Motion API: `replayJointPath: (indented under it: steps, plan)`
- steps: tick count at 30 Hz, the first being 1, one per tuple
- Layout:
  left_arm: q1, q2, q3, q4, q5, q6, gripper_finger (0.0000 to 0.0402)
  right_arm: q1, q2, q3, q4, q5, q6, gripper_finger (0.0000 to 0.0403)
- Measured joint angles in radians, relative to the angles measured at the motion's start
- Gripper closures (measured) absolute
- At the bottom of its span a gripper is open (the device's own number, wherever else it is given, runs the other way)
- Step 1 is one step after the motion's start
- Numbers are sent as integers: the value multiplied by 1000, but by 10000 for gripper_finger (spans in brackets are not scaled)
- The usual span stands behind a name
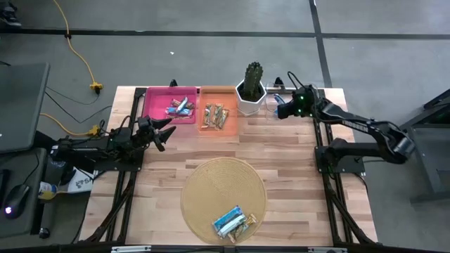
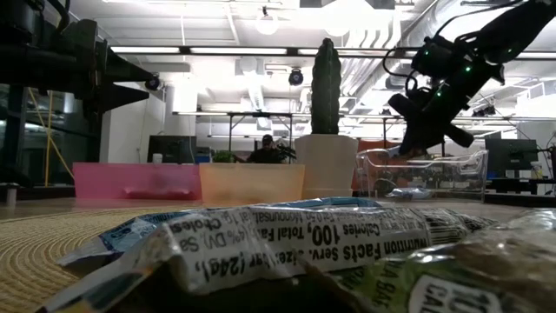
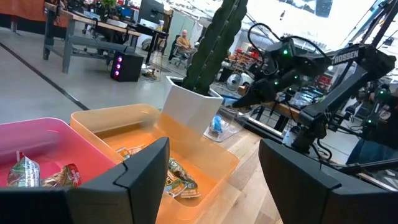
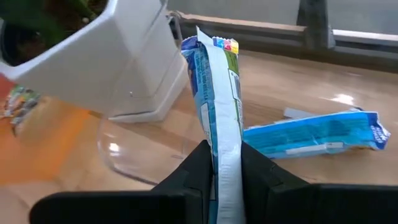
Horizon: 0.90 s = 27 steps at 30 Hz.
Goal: Pick and place Granola Bars by type
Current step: Put the blue granola bar into the transparent bin
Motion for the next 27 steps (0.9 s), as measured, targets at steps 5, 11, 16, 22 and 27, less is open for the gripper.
replayJointPath:
  steps: [5,11,16,22,27]
  plan:
    - [0,0,0,0,0,0,156,-25,30,0,2,0,10,355]
    - [0,0,0,0,0,0,156,-56,38,1,46,7,52,356]
    - [0,0,0,0,0,0,156,-71,38,1,56,7,94,350]
    - [0,0,0,0,0,0,156,-71,38,1,53,7,90,336]
    - [0,0,0,0,0,0,156,-71,37,1,53,7,90,323]
